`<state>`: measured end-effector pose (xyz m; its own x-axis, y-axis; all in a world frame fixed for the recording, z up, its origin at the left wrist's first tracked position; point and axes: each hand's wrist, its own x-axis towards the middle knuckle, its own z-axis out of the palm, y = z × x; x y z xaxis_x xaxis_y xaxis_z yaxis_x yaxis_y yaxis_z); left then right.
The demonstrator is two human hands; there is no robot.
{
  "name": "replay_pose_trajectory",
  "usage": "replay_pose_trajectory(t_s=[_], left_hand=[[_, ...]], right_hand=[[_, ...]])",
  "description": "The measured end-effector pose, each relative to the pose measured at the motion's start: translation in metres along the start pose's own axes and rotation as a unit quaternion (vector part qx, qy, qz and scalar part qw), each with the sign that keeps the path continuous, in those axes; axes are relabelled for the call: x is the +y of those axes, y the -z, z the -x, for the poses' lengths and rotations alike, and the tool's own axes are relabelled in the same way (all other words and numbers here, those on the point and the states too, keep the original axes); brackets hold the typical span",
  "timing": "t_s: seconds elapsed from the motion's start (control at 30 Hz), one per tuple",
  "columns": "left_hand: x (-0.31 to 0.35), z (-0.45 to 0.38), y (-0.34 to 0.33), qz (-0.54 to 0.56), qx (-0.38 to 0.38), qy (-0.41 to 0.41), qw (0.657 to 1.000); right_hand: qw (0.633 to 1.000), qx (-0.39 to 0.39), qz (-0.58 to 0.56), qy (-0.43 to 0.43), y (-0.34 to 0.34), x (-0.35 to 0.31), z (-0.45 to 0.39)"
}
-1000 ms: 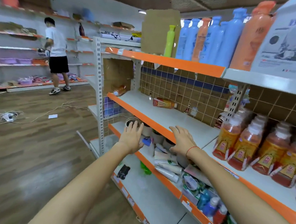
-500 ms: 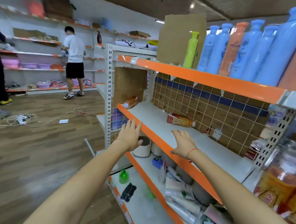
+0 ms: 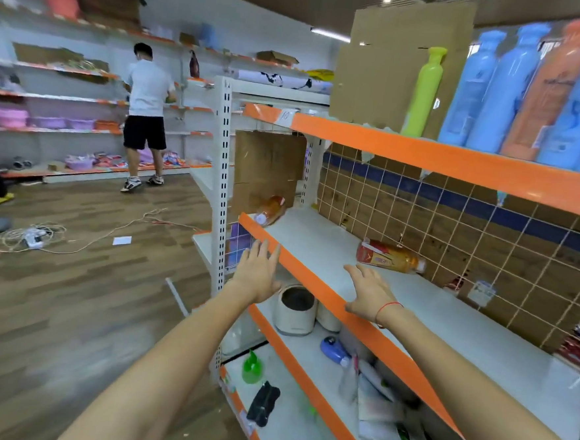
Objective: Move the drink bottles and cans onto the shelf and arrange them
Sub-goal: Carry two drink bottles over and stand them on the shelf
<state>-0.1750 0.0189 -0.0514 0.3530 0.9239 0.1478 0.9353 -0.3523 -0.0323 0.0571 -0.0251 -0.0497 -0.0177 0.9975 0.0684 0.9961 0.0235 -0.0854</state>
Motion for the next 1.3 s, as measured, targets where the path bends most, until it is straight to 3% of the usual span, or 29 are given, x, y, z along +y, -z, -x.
replay_pose_trajectory(t_s=[0.47, 0.87, 1.07, 1.3], left_hand=[[-0.138, -0.111, -0.009, -0.001, -0.001, -0.046, 0.999], [-0.100, -0.194, -0.042, 0.029, 0.004, -0.106, 0.994], [-0.100, -0.227, -0.062, 0.095, 0.017, -0.072, 0.993], [-0.121, -0.268, -0.088, 0.057, -0.010, -0.039, 0.998]], right_hand=[[0.996, 0.022, -0.024, -0.077, -0.017, -0.071, -0.116], [0.994, 0.017, -0.003, -0.111, -0.012, -0.024, -0.172], [0.994, 0.009, -0.007, -0.105, -0.018, -0.013, -0.207], [0.995, 0.008, -0.016, -0.095, -0.042, -0.001, -0.241]])
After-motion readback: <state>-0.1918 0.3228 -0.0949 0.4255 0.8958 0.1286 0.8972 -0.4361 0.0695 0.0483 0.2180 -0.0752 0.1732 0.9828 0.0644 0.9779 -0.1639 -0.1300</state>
